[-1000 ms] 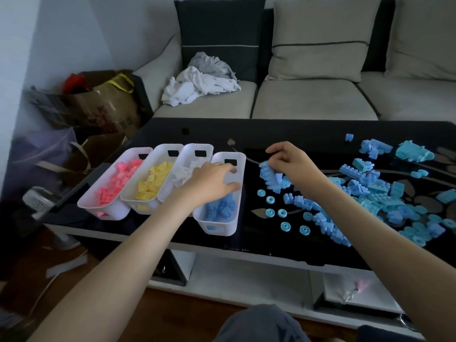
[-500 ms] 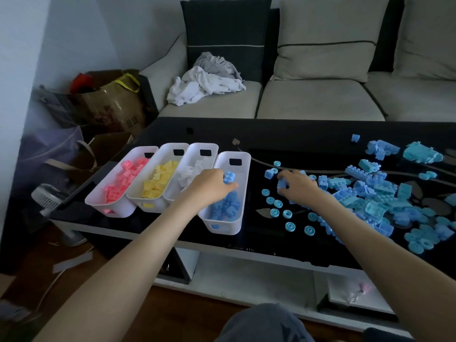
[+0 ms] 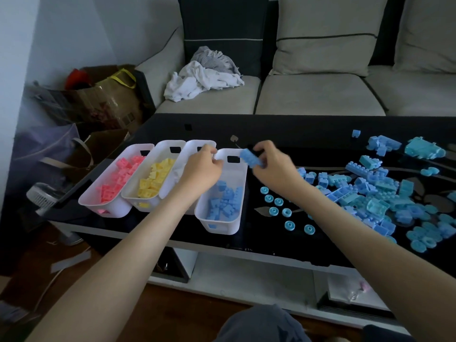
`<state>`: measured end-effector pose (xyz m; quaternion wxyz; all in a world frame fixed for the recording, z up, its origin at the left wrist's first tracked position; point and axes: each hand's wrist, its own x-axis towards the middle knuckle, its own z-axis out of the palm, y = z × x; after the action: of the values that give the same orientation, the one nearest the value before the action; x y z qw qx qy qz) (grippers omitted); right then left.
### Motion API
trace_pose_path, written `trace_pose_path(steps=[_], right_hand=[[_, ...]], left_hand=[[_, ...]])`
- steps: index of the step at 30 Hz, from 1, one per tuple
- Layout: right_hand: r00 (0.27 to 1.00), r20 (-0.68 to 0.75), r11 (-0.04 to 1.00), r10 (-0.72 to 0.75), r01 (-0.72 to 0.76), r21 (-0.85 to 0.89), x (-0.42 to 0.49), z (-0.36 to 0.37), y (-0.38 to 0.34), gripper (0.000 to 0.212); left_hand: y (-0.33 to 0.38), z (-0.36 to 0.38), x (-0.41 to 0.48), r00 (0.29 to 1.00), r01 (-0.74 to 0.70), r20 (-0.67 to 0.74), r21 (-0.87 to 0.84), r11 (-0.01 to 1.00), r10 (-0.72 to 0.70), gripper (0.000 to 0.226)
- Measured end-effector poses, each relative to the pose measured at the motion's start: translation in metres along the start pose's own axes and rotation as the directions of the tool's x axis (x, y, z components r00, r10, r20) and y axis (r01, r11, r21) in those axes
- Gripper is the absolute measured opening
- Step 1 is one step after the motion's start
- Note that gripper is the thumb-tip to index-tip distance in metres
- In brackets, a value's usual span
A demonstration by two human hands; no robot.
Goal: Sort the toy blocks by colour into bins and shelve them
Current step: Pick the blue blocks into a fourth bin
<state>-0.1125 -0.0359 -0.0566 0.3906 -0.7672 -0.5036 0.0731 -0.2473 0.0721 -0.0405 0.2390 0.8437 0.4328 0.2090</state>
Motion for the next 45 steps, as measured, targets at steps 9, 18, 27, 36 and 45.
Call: trace_pose_path(steps=[9, 18, 27, 36, 45], right_hand=[[0.978, 0.127, 0.986, 0.167, -0.165, -0.027, -0.003, -0.018, 0.033, 0.029], [0.843, 0.467, 0.875, 0.265, -0.007, -0.483, -0.024, -0.045, 0.091, 0.034], [0.889, 0.433, 0.9, 0.148, 0.06, -0.431, -0.028, -0.038, 0.092, 0.032], [0.971, 0.21, 0.962, 0.111, -0.052, -0.269, -0.023, -0.039, 0.075, 0.03], [0.976, 0.166, 0.985, -0.141, 0.155, -0.071, -0.001, 0.008, -0.022, 0.028]], left_hand=[[0.032, 0.027, 0.006, 0.943, -0.325, -0.049, 0.087, 0.942, 0.329, 0.024], [0.064, 0.095, 0.05, 0.823, -0.544, 0.511, 0.587, 0.6, 0.247, 0.042], [0.07, 0.108, 0.04, 0.834, -0.493, 0.504, 0.498, 0.713, 0.225, 0.022], [0.062, 0.031, 0.019, 0.905, -0.417, 0.209, 0.264, 0.87, 0.37, 0.025], [-0.015, -0.023, 0.001, 0.942, -0.104, 0.335, 0.219, 0.97, 0.026, 0.017]])
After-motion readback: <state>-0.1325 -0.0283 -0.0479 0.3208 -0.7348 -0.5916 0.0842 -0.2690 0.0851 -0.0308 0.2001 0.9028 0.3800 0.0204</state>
